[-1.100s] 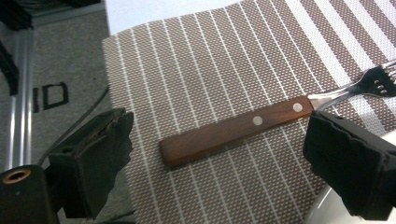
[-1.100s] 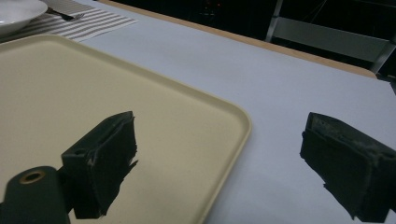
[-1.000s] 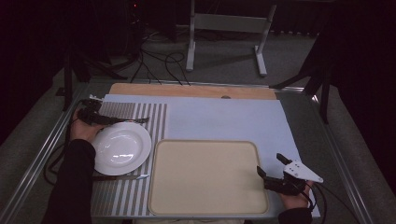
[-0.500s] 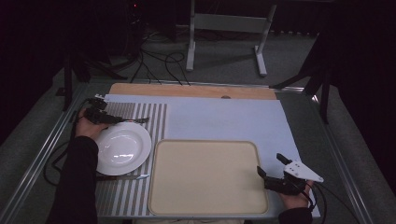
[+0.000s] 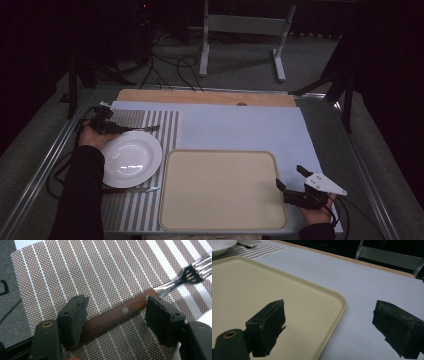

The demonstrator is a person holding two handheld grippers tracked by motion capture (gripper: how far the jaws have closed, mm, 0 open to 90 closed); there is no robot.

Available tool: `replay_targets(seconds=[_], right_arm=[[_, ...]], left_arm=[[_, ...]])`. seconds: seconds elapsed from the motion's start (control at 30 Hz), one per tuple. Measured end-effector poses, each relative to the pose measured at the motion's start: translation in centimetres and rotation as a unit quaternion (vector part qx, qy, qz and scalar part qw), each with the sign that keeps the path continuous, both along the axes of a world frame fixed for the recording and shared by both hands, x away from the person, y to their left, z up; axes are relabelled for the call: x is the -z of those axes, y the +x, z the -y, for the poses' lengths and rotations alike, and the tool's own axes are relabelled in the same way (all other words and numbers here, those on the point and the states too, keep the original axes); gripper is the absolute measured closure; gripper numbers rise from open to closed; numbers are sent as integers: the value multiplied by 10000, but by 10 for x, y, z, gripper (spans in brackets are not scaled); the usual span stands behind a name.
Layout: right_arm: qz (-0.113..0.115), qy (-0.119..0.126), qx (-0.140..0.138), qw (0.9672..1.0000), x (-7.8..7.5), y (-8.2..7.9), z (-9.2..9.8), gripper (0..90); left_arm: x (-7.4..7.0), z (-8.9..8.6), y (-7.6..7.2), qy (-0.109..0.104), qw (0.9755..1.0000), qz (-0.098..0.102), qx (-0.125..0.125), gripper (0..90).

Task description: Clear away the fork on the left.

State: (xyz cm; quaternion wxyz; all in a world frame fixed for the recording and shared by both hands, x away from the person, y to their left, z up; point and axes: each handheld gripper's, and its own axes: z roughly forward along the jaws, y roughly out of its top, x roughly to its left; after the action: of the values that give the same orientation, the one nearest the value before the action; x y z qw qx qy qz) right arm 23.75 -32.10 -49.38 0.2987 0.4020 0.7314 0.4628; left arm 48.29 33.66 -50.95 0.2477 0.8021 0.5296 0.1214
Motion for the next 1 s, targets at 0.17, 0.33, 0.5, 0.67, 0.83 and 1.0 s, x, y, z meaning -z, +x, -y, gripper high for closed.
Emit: replay_targets(seconds=[0.17, 0.33, 0.5, 0.67, 0.83, 1.0], right_arm=[[-17, -20, 21, 10000, 0, -1, 1, 109], [-57, -22, 12, 10000, 1, 0, 0, 113], [-83, -70, -37, 9999, 2, 1, -1, 128], [-92, -61, -35, 9999, 2, 1, 0, 128], [-90, -51, -29, 9999, 2, 0, 0, 129], [-87, -60, -17, 9999, 1, 1, 0, 130]], left_arm=[[-3, 0, -2, 327, 9993, -56, 179, 434], [-5, 2, -3, 381, 9987, -70, 329, 569], [-7, 7, -2, 480, 9980, -165, 382, 703], [-8, 10, 0, 490, 9983, -286, 122, 763], [-9, 12, -1, 481, 9984, -294, -60, 767], [-10, 7, -7, 217, 9993, -74, -285, 768]])
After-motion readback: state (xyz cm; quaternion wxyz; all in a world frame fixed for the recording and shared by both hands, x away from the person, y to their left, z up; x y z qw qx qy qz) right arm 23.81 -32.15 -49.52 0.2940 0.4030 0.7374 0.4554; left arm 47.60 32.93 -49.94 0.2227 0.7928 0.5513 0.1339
